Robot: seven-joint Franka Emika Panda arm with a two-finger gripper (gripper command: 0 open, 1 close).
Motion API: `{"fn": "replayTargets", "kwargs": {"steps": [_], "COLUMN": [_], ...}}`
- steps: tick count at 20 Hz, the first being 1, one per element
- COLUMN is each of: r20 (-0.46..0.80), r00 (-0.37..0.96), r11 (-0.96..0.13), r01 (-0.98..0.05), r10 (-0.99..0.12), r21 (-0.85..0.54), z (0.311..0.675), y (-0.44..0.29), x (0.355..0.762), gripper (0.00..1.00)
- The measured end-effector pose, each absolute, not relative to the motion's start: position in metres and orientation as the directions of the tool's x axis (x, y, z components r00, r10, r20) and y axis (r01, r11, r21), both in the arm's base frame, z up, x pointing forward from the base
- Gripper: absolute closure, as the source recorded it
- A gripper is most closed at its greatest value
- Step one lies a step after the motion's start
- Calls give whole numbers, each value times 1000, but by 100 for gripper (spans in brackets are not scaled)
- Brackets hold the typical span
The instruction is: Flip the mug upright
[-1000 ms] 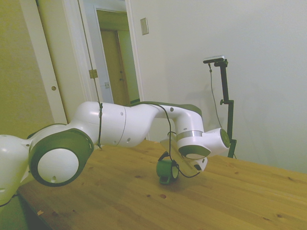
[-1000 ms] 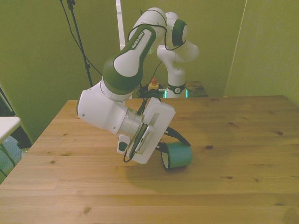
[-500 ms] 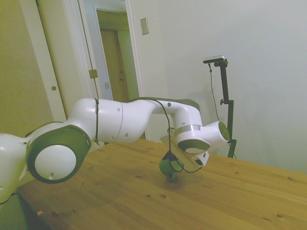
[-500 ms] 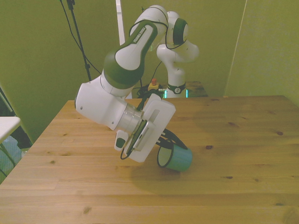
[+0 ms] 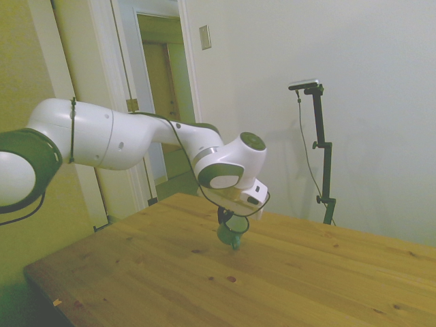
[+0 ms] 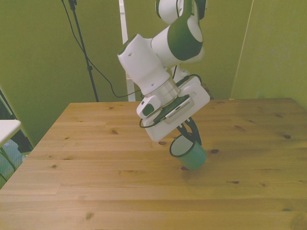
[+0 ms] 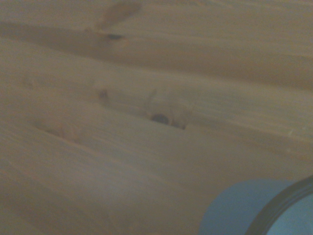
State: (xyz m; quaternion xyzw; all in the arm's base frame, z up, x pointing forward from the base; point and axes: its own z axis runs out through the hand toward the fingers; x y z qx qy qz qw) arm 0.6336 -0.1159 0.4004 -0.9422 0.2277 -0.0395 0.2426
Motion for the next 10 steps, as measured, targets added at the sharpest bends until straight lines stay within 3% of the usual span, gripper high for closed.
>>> {"fn": "replayTargets", "kwargs": {"steps": [5,10], "r20": [-35,-26], "r00": [890,877], "r11": [-825,-832], "r01": [-435,-463], "r10": [-454,-479], "r21": [-360,-305], "z": [387,391], "y": [-77,-77], "x": [596,588], "gripper": [100,100]}}
